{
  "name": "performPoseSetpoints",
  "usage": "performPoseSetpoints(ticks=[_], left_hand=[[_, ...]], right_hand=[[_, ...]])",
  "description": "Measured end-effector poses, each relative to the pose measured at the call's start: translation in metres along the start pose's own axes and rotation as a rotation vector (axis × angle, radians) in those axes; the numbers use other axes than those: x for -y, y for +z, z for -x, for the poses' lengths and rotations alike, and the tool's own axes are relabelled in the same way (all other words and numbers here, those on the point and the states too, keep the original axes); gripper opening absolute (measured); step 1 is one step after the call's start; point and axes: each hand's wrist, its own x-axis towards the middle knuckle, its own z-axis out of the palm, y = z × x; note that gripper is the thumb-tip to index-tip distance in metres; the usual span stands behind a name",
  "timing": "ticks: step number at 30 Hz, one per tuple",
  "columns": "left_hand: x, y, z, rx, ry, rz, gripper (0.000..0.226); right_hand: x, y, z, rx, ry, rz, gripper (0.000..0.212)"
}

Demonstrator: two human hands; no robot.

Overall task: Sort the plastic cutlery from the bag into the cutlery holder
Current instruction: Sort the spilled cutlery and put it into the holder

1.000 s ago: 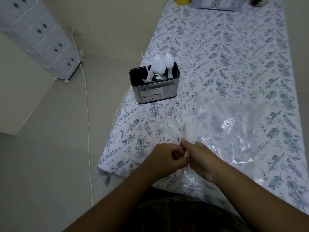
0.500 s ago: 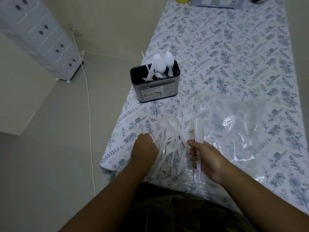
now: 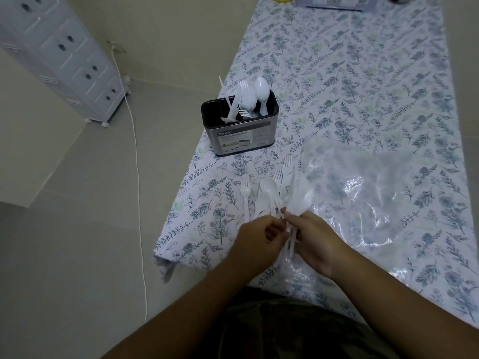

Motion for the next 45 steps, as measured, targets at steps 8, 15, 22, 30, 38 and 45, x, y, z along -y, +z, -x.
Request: performPoseSetpoints(ticks=[8,15,22,30,38,45], left_hand=[[0.043,-0.021,-0.024,-0.012,0.041,-0.574,0.041],[0.047,-0.032,-0.028,-0.122,-0.113,-0.428,0.041],[0.032,-0.022,-0.033,-0.078,-0.276,-0.572,0.027],[0.028,-0.028,-0.037,-0.104,-0.335,-0.42,0.024],[0.019,-0.034,-0.023,-0.245,-0.377,-0.087,0.016],[-0.001,-0.008,-0.007,-0.301,-0.393,0.283,0.019]], right_hand=[[-0.006,-0.014,-0.004,-0.132,0.027,0.038,0.005],[-0.008,-0.019,-0.004,-0.103,0.029,0.044,0.007],[-0.007,-0.018,-0.006,-0.086,0.016,0.056,0.008],[-0.008,-0.018,-0.007,-0.079,-0.021,0.0,0.014],[-0.002,-0.011,-0.002,-0.046,0.033,-0.011,0.023],[0.0,-0.008,-0.004,-0.022,0.005,-0.005,0.015]])
